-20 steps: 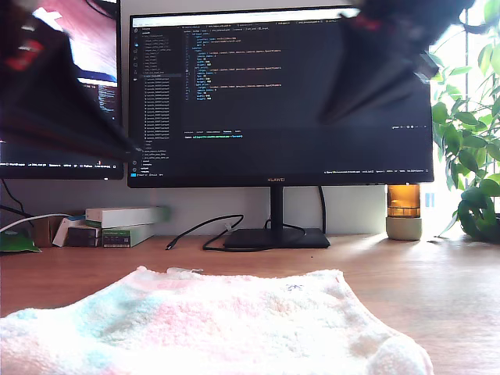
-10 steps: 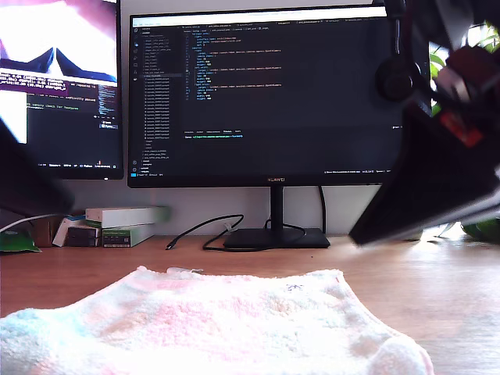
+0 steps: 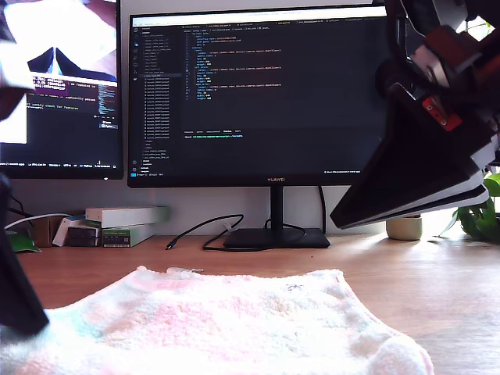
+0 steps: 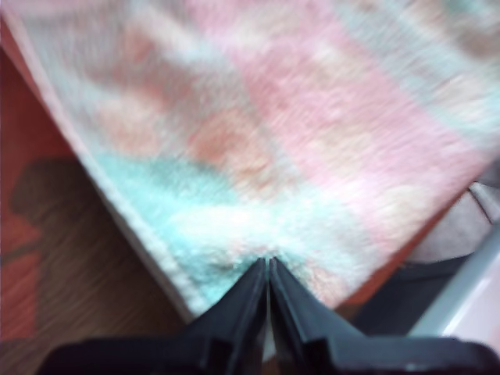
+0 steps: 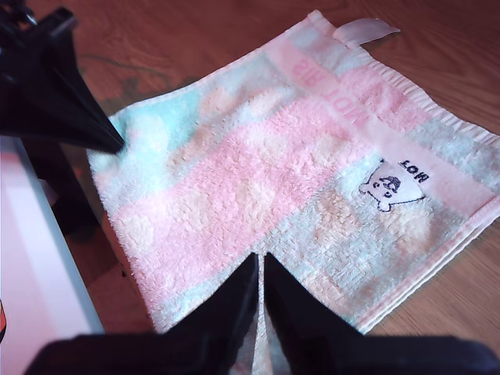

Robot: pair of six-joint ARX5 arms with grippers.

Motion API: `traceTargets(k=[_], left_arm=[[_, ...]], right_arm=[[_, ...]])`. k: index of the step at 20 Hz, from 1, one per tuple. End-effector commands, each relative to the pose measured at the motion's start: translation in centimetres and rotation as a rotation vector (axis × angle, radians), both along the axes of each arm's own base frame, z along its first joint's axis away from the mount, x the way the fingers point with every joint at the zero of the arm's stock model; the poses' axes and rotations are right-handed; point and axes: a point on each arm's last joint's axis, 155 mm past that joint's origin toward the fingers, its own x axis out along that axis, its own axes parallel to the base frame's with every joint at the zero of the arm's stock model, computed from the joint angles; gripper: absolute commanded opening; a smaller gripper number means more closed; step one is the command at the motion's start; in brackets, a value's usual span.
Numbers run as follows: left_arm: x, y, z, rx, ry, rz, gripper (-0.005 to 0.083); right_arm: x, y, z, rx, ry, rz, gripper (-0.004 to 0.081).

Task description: Fold the tea towel to a neat square and place it to the right

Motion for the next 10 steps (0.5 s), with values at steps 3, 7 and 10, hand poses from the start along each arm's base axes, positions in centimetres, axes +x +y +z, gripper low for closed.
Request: traceTargets(k=[3, 7, 10], left_arm=[[-0.6, 0.9, -1.7, 0.060, 0.050, 0.013, -0.0022], [-1.0, 1.2, -2.4, 0.082, 0.079, 0.016, -0.0022], [-1.0, 1.1, -2.3, 0.073, 0.081, 0.011, -0.0022]], right_arm=[[0.0, 0.2, 0.1, 0.004, 0.005, 0.000, -0.0013], [-0.1, 0.2, 0.0, 0.002, 0.007, 0.002, -0.0013], [-0.2, 0.2, 0.0, 0.000, 0.012, 0.004, -0.0013]])
